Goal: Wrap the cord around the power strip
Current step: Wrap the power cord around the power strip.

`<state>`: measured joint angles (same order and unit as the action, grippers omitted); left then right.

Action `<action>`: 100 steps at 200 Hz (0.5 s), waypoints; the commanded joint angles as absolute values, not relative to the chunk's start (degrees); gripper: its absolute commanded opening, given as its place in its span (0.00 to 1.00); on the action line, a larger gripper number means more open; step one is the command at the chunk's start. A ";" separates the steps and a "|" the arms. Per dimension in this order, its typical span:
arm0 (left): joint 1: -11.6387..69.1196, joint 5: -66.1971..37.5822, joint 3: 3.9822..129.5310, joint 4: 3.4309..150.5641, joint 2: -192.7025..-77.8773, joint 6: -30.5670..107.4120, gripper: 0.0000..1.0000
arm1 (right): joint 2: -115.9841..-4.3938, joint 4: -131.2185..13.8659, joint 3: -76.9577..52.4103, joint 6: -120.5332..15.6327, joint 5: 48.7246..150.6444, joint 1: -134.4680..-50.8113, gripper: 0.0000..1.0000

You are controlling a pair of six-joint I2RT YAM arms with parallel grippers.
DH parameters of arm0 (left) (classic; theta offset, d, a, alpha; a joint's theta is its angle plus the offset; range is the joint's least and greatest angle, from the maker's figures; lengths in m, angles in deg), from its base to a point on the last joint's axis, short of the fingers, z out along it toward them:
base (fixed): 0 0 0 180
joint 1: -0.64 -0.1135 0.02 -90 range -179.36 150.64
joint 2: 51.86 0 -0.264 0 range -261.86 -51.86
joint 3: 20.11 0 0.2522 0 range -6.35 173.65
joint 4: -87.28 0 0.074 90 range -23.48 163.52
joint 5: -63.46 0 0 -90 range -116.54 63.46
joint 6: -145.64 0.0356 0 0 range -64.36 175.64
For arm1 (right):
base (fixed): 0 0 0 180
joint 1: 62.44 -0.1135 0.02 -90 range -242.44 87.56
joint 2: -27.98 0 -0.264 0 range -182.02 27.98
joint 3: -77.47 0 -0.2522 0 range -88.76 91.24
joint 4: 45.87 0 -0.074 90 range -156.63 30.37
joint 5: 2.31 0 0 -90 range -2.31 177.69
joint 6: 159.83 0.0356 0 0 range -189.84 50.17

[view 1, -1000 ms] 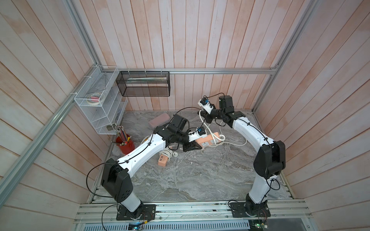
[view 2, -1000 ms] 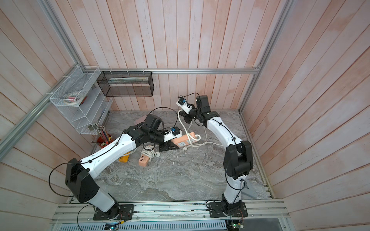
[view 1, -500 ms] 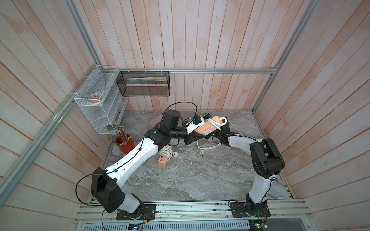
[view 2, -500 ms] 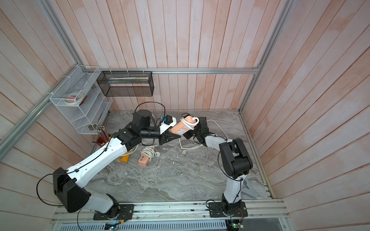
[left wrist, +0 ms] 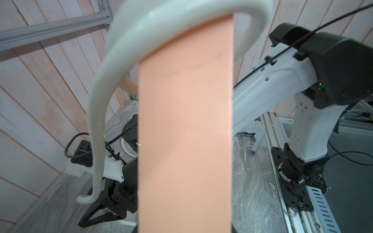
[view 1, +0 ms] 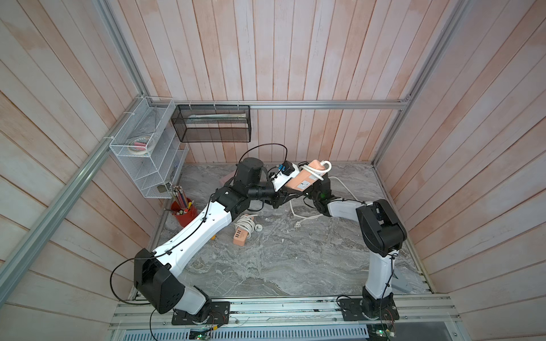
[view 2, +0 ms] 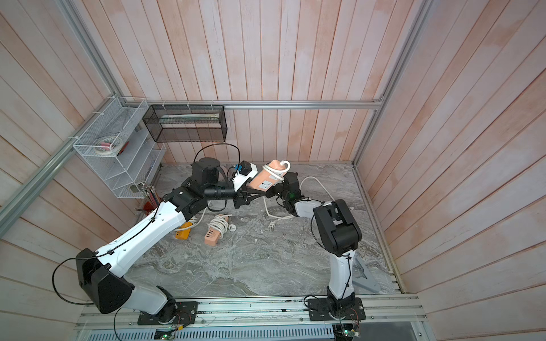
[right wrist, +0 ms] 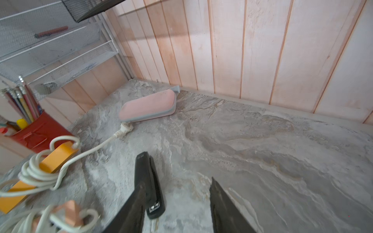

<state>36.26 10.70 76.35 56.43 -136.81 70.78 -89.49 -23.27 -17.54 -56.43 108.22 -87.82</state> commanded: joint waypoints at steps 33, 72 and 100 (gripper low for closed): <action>28.59 0.63 78.07 63.31 -135.65 61.35 0.00 | -89.48 -28.48 -16.94 -56.55 97.45 -90.43 0.00; 16.41 -6.59 79.59 64.45 -139.30 55.05 0.00 | -77.06 -35.03 -29.44 -70.73 88.60 -91.74 0.00; 14.08 -16.13 83.80 57.20 -144.42 61.80 0.00 | -67.74 -36.68 -36.97 -78.55 81.18 -93.25 0.00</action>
<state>15.52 -4.54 78.73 57.24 -142.05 58.23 -73.78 -31.31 -31.66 -68.91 91.43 -92.85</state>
